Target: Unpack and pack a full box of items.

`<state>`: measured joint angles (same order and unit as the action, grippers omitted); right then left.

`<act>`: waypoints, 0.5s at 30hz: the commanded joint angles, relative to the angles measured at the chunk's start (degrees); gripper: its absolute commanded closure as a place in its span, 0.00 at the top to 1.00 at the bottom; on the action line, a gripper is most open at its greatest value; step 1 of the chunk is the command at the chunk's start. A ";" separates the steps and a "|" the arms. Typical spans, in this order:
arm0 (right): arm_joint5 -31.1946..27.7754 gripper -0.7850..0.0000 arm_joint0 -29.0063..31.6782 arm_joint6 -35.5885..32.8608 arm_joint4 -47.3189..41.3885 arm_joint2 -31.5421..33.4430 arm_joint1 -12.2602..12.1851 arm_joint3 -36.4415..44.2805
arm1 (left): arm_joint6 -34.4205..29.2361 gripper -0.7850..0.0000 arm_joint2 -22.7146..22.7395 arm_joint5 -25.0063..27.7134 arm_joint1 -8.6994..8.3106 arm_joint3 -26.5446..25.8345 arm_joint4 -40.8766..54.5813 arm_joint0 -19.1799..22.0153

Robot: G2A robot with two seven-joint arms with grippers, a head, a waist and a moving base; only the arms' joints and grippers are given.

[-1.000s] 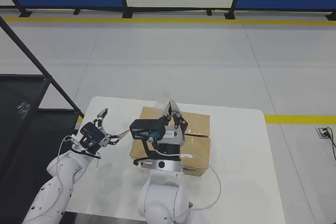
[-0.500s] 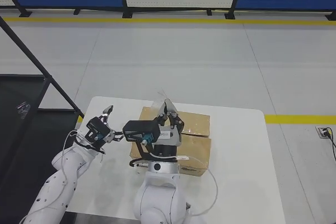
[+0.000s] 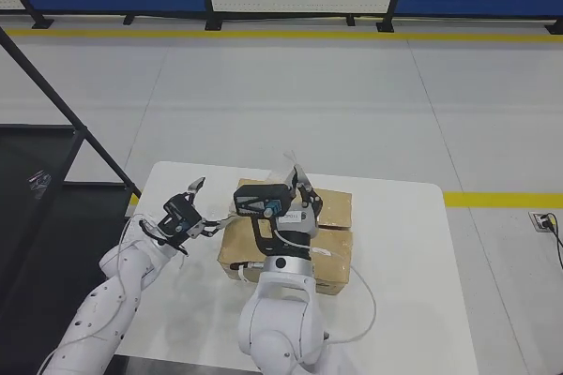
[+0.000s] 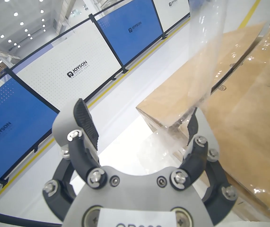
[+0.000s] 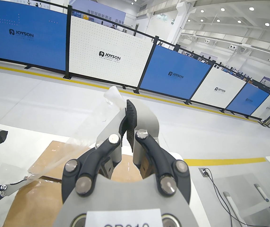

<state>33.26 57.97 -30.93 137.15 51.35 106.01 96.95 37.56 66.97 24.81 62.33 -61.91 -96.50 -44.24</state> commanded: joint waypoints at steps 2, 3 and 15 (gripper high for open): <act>-0.01 0.00 0.11 0.36 0.00 0.09 -0.03 0.14 | 2.23 1.00 0.28 -1.01 -0.13 -0.04 -0.43 -0.85; 0.03 0.00 0.13 0.43 0.05 0.10 -0.03 0.14 | 2.51 1.00 0.44 -1.19 -0.18 0.00 -0.47 -1.07; 0.82 0.00 -0.91 -0.98 -0.06 -0.30 0.26 -0.20 | 7.74 1.00 2.05 -4.34 -0.52 -0.94 -0.13 -4.39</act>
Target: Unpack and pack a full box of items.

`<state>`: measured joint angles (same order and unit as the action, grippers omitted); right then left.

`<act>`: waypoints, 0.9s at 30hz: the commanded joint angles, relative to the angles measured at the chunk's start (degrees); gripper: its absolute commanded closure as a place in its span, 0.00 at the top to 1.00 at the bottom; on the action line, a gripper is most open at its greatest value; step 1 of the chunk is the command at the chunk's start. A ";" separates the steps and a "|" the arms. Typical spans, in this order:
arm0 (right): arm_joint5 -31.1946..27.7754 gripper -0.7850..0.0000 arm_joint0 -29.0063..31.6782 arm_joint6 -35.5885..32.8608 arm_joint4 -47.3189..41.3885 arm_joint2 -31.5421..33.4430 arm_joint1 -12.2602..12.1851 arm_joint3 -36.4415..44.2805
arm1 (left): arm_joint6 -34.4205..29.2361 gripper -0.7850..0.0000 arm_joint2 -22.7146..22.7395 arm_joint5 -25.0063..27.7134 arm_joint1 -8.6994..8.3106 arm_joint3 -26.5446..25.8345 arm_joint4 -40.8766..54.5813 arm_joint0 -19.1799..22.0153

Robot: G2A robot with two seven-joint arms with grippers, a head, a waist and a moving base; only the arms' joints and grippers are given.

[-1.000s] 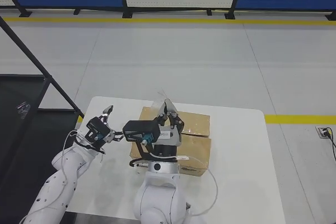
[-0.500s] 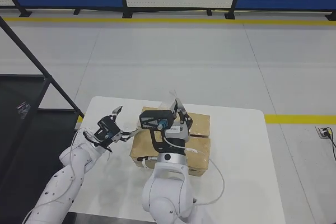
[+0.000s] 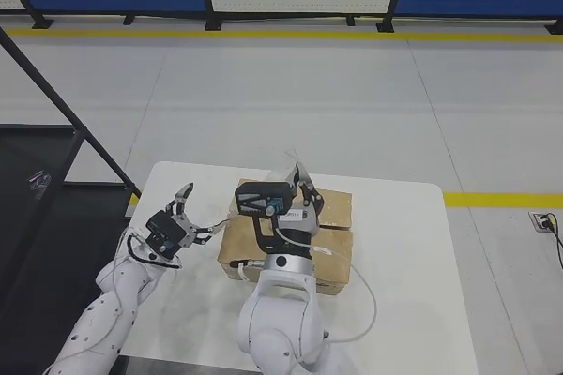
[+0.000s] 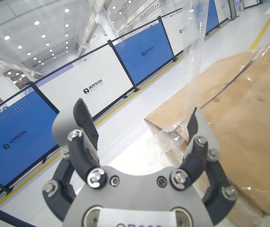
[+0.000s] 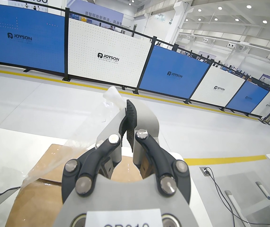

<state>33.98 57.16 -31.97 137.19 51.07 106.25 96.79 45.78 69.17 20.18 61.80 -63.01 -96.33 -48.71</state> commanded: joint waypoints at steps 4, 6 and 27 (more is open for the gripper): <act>0.20 0.00 -0.41 0.26 -0.31 -0.18 0.09 -0.20 | -0.68 1.00 -0.98 1.07 0.22 1.45 -0.48 0.58; 0.24 0.00 -0.55 0.30 -0.24 -0.29 0.14 -0.23 | -0.98 1.00 -1.50 1.71 0.31 2.40 -0.91 1.05; -0.56 0.00 -1.43 1.43 -0.25 -0.96 0.37 0.59 | 4.05 1.00 -0.73 5.92 0.15 4.20 0.63 2.54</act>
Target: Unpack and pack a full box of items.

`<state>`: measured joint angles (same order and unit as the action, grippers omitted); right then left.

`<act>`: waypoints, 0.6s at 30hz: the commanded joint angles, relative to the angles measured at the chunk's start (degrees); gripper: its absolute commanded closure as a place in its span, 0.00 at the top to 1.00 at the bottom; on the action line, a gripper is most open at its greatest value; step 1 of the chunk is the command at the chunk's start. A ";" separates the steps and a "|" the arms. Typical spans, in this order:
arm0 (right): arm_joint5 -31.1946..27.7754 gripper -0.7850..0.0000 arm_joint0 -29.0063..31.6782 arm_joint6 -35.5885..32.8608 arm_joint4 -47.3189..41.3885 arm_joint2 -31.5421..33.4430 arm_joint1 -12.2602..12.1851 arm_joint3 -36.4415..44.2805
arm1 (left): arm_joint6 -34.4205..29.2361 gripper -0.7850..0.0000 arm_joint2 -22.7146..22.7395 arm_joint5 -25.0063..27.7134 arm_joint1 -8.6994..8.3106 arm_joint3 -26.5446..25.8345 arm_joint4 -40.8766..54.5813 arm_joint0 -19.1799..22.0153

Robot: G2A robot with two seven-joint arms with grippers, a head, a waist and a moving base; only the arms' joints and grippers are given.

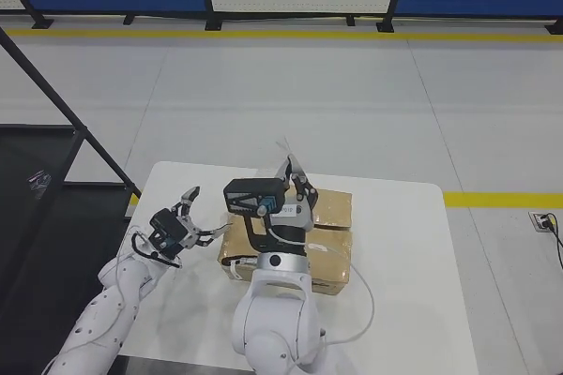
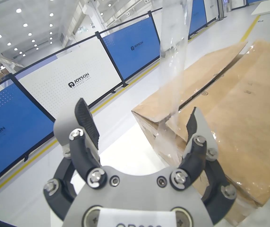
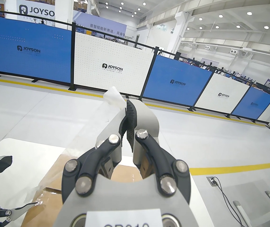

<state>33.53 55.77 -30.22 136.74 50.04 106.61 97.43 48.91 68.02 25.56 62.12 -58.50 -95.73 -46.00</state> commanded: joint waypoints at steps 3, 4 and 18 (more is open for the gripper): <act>-0.15 0.00 -0.18 -1.07 0.48 0.19 0.06 -0.05 | 1.59 1.00 1.77 0.52 -0.55 -0.72 0.39 -0.48; -0.11 0.00 -0.19 -1.24 0.55 0.29 0.06 -0.15 | 1.59 1.00 2.12 0.27 -0.62 -0.90 0.59 -0.53; 2.00 0.00 2.22 -0.84 -0.62 2.27 -0.53 -0.15 | -7.03 0.99 -0.18 -3.89 0.75 -0.79 3.30 1.04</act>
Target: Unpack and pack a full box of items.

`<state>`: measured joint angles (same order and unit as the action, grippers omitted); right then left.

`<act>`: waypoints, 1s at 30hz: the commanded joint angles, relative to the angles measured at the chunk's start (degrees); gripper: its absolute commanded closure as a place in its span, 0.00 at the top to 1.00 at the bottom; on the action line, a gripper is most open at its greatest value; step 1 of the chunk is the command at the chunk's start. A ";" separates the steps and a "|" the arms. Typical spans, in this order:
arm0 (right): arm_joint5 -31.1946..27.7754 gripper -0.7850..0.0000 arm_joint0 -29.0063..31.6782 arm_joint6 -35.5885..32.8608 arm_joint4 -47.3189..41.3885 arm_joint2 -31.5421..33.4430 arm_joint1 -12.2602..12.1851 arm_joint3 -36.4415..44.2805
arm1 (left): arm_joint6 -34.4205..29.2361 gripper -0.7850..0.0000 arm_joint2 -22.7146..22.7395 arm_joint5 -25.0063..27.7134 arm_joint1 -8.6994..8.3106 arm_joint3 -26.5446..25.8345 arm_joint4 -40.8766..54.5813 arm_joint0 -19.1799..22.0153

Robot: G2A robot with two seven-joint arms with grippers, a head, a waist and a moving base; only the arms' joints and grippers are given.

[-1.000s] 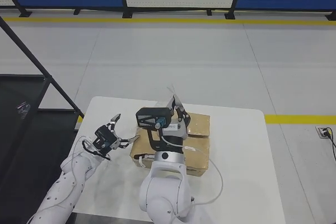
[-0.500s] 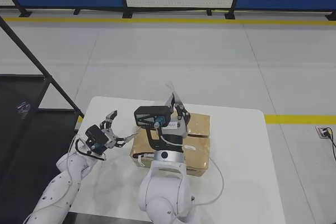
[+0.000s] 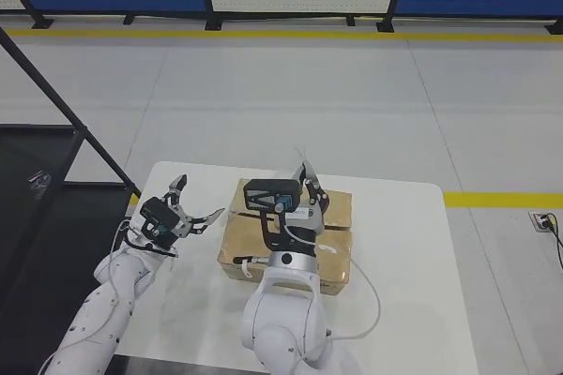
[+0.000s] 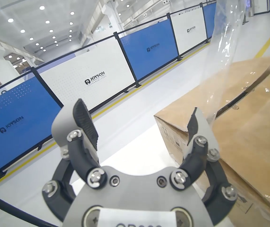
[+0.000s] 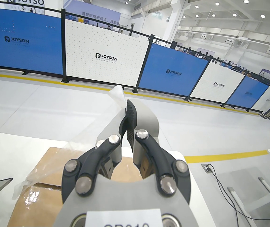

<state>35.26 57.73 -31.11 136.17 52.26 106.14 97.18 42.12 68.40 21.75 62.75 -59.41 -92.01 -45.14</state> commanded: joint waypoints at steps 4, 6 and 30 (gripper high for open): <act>1.08 0.00 1.38 0.19 0.26 0.24 -0.35 0.56 | -0.61 1.00 -1.70 -0.45 0.59 1.06 -0.32 0.96; 1.45 0.00 2.00 0.14 0.23 0.38 -0.50 0.89 | -1.41 1.00 -2.15 -1.08 0.77 1.56 -0.82 1.51; 2.77 0.00 8.05 1.25 -2.22 4.04 -1.85 2.62 | -4.34 0.97 -6.68 -3.09 2.96 5.61 -2.20 5.23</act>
<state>38.05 65.73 -29.92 134.19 56.11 104.31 99.92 37.93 61.88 18.89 65.64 -53.85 -94.02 -39.94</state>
